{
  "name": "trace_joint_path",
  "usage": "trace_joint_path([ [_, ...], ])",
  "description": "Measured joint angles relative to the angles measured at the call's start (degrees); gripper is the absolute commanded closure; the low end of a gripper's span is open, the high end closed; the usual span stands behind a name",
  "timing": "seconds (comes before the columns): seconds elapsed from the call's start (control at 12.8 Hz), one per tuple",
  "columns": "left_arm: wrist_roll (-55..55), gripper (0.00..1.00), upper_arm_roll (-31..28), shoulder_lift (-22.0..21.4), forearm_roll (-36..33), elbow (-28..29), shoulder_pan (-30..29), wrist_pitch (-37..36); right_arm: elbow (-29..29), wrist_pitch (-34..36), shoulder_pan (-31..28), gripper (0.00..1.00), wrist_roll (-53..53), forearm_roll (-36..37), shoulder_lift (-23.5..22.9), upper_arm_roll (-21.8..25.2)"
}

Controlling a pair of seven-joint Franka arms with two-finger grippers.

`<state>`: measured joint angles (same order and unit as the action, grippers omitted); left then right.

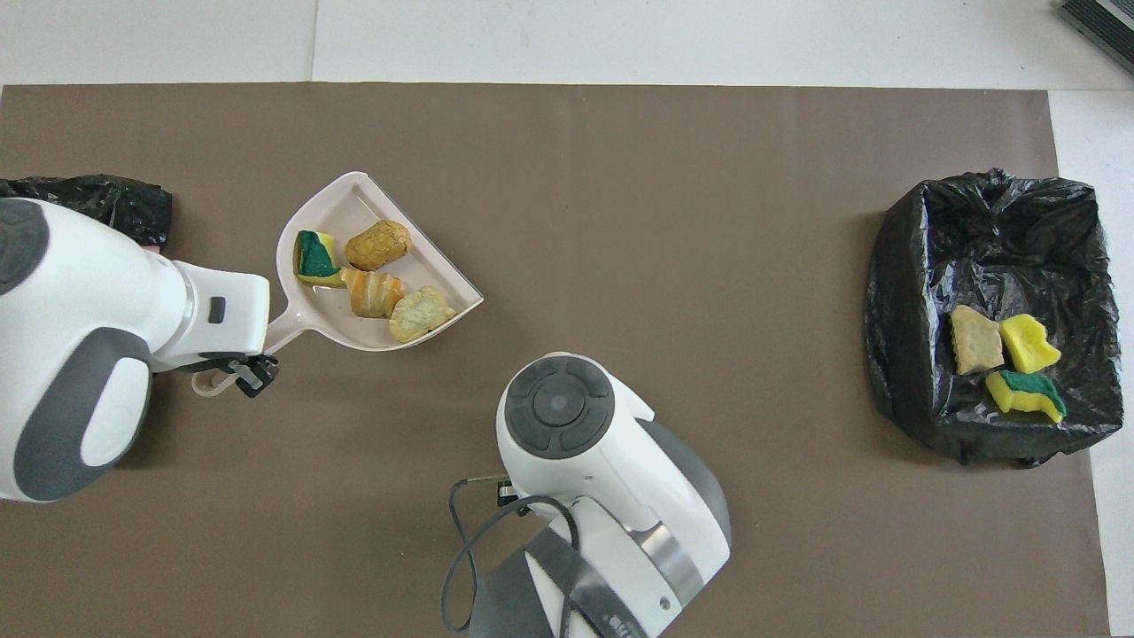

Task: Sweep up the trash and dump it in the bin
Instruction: 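Carry the loaded dustpan with the left gripper to the nearby bin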

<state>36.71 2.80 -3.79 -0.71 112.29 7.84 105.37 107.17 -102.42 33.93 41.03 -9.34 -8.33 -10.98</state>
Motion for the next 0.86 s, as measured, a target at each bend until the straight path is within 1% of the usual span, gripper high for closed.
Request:
trace_joint_path([
  [0.24, 3.76, 1.00, -0.21, -0.15, -0.01, -6.57, -7.91, -6.07, 2.57, -7.33, 6.07, 1.00, 4.45, -0.63, -2.99, -0.12],
  [0.31, 4.88, 1.00, -0.31, -0.15, -0.01, -7.75, -10.71, -7.48, 2.68, -9.40, 7.25, 1.00, 4.63, -0.73, -4.60, -0.13],
  [0.47, 10.83, 1.00, -0.55, -0.12, -0.04, -9.15, -16.84, -8.67, 2.88, -11.23, 8.34, 1.00, 4.63, -0.74, -6.99, -0.12],
  [0.63, 18.75, 1.00, -0.97, -0.09, 0.07, -10.03, -24.15, -9.06, 4.22, -13.52, 9.27, 1.00, 4.63, -0.76, -7.72, -0.12],
  [0.71, 22.77, 1.00, -1.19, -0.09, 0.10, -10.31, -27.62, -9.29, 4.44, -14.14, 9.75, 0.01, 4.77, -0.76, -7.65, -0.12],
  [0.86, 31.25, 1.00, -1.95, 0.01, 0.03, -11.64, -33.58, -9.53, 4.45, -14.00, 9.97, 0.00, 5.67, -0.71, -7.61, -0.07],
])
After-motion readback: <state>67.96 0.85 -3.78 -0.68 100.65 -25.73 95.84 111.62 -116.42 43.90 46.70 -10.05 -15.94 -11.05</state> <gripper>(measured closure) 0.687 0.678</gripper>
